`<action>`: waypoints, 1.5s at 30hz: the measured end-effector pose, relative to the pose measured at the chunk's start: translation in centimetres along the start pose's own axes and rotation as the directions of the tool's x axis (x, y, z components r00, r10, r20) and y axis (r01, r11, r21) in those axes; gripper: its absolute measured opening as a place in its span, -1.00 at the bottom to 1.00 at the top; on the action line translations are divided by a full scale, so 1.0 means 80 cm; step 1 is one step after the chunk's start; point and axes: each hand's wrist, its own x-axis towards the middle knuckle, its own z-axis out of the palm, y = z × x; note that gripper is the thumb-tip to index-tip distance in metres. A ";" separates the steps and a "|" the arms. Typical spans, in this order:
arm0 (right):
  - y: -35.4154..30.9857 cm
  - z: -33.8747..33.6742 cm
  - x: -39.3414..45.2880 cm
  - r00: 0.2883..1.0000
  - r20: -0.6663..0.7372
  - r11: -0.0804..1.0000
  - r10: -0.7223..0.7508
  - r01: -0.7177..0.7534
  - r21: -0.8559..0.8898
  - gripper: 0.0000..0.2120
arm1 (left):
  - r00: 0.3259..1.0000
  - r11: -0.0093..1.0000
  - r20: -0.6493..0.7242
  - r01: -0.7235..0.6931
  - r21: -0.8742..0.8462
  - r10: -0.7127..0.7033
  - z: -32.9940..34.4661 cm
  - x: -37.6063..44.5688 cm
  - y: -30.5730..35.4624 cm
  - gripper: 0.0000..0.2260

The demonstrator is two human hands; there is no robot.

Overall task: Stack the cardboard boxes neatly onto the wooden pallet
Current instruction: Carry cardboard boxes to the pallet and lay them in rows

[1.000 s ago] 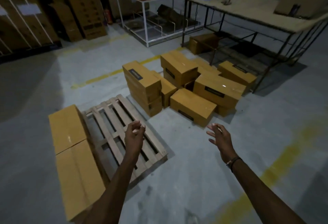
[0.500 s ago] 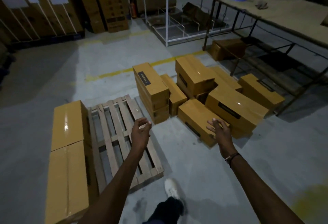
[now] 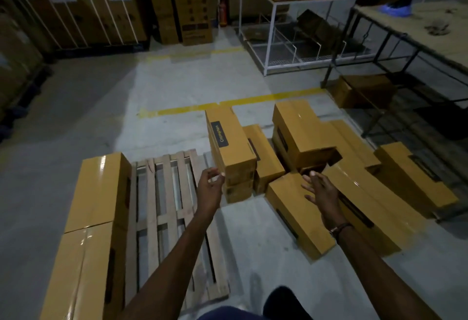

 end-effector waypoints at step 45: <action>0.323 0.394 0.913 0.824 0.357 0.894 0.441 -0.365 -0.261 -0.56 | 0.993 0.869 -0.071 0.119 0.480 -0.097 0.262 0.789 -0.388 -0.24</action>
